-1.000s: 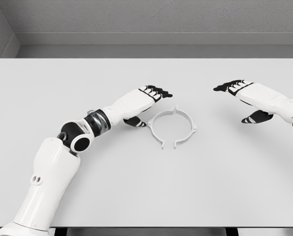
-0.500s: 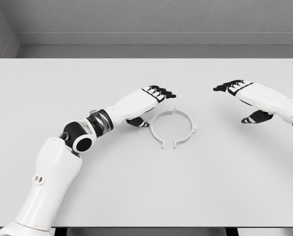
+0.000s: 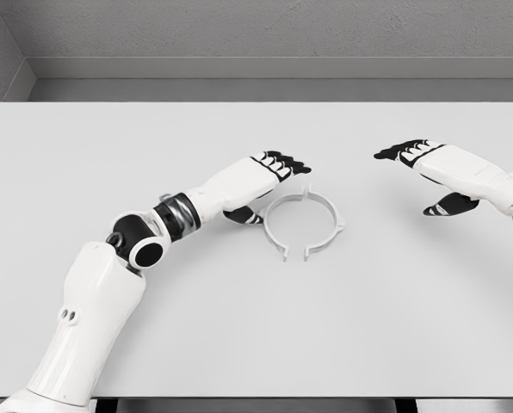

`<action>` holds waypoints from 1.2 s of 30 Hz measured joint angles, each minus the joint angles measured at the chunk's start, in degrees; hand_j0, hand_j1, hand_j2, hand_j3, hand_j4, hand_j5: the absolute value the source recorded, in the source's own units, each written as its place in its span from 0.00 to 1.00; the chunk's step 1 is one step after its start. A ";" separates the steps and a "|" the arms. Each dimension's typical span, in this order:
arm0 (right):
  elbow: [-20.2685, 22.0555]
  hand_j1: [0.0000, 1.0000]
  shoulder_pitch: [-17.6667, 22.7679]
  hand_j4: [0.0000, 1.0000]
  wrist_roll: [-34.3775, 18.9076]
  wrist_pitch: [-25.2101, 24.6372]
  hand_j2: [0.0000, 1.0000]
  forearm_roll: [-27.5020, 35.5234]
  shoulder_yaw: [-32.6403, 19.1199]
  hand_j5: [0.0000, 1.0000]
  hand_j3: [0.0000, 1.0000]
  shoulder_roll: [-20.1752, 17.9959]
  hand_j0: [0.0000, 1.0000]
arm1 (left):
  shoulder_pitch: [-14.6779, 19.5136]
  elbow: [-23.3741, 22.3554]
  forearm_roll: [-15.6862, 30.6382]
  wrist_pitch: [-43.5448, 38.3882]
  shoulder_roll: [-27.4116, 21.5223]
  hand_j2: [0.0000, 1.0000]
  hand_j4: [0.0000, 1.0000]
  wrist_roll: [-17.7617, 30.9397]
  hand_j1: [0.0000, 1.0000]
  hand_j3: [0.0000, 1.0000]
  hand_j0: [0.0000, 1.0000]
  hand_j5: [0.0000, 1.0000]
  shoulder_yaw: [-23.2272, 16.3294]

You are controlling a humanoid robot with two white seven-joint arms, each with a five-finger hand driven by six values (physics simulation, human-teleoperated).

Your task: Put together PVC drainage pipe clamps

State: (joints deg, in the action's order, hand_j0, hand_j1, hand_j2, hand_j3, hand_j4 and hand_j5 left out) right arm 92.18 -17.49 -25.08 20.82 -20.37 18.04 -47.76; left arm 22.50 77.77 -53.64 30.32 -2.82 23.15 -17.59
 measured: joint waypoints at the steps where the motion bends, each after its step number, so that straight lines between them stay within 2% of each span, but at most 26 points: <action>1: 0.00 1.00 0.00 1.00 0.00 0.00 1.00 0.00 0.01 1.00 1.00 -0.01 1.00 | 0.00 0.00 0.00 0.00 0.00 1.00 1.00 0.00 1.00 1.00 1.00 1.00 -0.01; 36: 0.08 1.00 0.09 1.00 0.00 0.00 1.00 0.09 0.04 1.00 1.00 -0.07 1.00 | -0.79 1.52 -0.01 -0.02 0.70 1.00 1.00 -0.09 1.00 1.00 1.00 1.00 -1.70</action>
State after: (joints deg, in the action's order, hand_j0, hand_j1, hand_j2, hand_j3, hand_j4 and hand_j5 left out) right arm 92.27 -17.40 -25.08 20.82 -20.29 18.08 -47.83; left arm 21.71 79.29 -53.64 30.30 -2.12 23.06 -19.29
